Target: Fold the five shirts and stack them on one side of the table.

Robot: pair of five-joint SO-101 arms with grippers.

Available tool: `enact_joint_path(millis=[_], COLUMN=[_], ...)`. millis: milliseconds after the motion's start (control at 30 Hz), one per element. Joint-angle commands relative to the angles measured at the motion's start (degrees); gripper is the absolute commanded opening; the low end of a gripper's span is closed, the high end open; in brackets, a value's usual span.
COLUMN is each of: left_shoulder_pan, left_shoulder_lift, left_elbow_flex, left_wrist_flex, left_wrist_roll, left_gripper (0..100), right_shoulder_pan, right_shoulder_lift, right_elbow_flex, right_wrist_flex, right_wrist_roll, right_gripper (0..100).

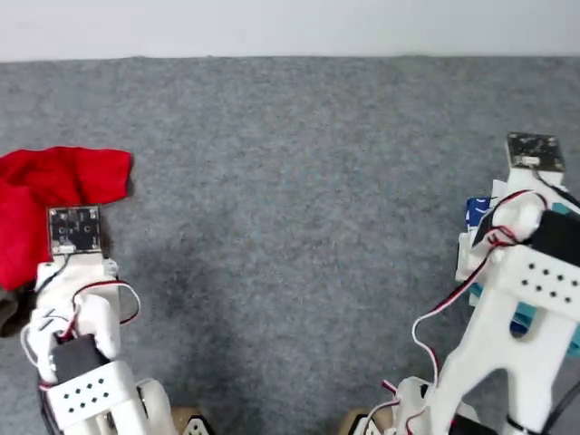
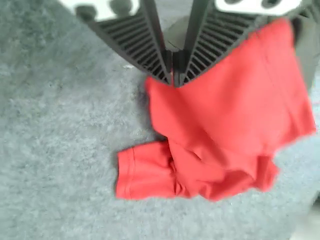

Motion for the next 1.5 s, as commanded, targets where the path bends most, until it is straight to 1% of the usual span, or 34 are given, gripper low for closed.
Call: enact_joint_path(millis=[0,167,333,433,533,667,833,1033,1300,1400,1467], left_shoulder_pan=[0.3,0.4,3.2,4.4,5.1,5.3,5.5,6.6,6.5,6.5,6.8], left_shoulder_lift=[6.9,25.8,45.3,55.4,65.4,77.8,93.8,115.0,138.5,144.8,148.0], left_elbow_flex=[-10.0,-24.3,-41.2,-51.0,-60.4,-72.6,-89.6,-113.0,-144.7,-153.0,-157.3], left_wrist_flex=[4.3,8.3,13.2,16.0,17.0,17.0,21.5,31.8,43.4,46.0,47.0], left_wrist_roll=[-2.8,-2.9,-4.0,-4.0,-4.0,-4.0,-4.0,-6.9,-7.2,-7.6,-9.6], left_gripper=[2,2,2,10,18,20,20,19,18,10,4], right_shoulder_pan=[-0.8,-0.7,-0.6,-0.7,-0.6,-0.6,-0.5,-0.5,-0.5,-0.5,-0.5], right_shoulder_lift=[-3.6,-9.4,-18.5,-24.4,-29.8,-34.6,-35.6,-36.0,-36.2,-36.2,-36.2], right_elbow_flex=[0.4,5.8,14.0,18.6,22.2,23.2,23.2,23.2,23.2,23.2,23.2], right_wrist_flex=[2.3,2.3,2.3,2.2,2.2,2.0,2.0,2.0,2.0,2.0,2.1], right_wrist_roll=[-0.5,-0.5,-0.5,-0.5,-0.5,-0.5,-0.5,-0.5,-0.5,-0.5,-0.5], right_gripper=[1.3,1.3,1.3,1.3,1.3,1.4,1.4,1.4,1.4,1.4,1.4])
